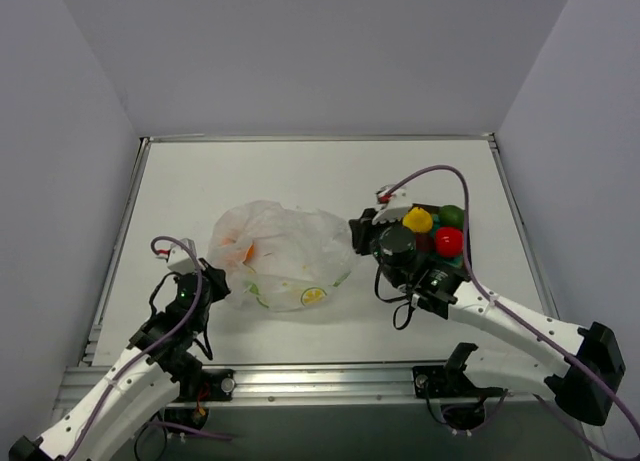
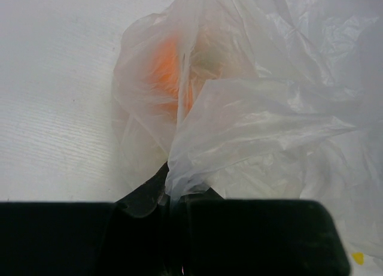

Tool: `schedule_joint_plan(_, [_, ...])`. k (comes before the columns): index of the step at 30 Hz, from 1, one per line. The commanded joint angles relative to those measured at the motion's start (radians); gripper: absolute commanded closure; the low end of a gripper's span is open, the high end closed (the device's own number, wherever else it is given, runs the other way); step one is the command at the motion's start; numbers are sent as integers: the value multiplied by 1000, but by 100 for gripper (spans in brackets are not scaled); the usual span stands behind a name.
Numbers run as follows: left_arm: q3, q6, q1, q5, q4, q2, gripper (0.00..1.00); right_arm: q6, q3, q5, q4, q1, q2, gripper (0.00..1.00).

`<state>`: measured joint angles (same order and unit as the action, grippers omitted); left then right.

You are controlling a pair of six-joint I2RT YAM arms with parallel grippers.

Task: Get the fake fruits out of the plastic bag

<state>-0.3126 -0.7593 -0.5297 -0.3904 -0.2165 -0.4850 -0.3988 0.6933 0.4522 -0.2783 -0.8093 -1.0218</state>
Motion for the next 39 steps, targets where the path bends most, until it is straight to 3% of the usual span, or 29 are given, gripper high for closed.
schedule_joint_plan(1, [-83, -31, 5, -36, -79, 57, 98, 99, 112, -234, -171, -167, -96, 90])
schedule_joint_plan(4, [-92, -54, 5, -27, -104, 79, 98, 146, 173, -319, -251, -281, -228, 89])
schedule_joint_plan(10, [-98, -69, 5, 8, -83, 88, 98, 121, 297, -414, -361, -333, -528, 87])
schedule_joint_plan(13, [-115, -49, 7, 33, -52, 69, 98, 124, 328, -365, -406, -355, -583, 87])
schedule_joint_plan(18, [-161, -23, 5, 82, 21, -32, 98, 156, 325, -201, -389, -361, -517, 87])
schedule_joint_plan(20, [-161, -21, 5, 114, 109, -70, 98, 167, 350, -178, -329, -357, -495, 87])
schedule_joint_plan(25, [-238, -11, 2, 215, 190, -208, 98, 153, 385, 80, -173, -380, -402, 83])
schedule_joint_plan(27, [-252, -9, -3, 217, 171, -192, 98, 185, 368, 105, -162, -384, -328, 73])
schedule_joint_plan(30, [-229, -6, -4, 154, 112, -115, 98, 239, 373, 66, -134, -392, -146, 55])
schedule_joint_plan(35, [-165, -47, -4, 102, 20, -32, 98, 207, 483, -205, -15, -410, -153, 47])
schedule_joint_plan(38, [-146, -63, -4, 113, 14, -15, 98, 216, 567, -212, 54, -450, -262, 49])
schedule_joint_plan(39, [-146, -61, -4, 114, 17, -14, 98, 209, 575, -201, 54, -453, -311, 62])
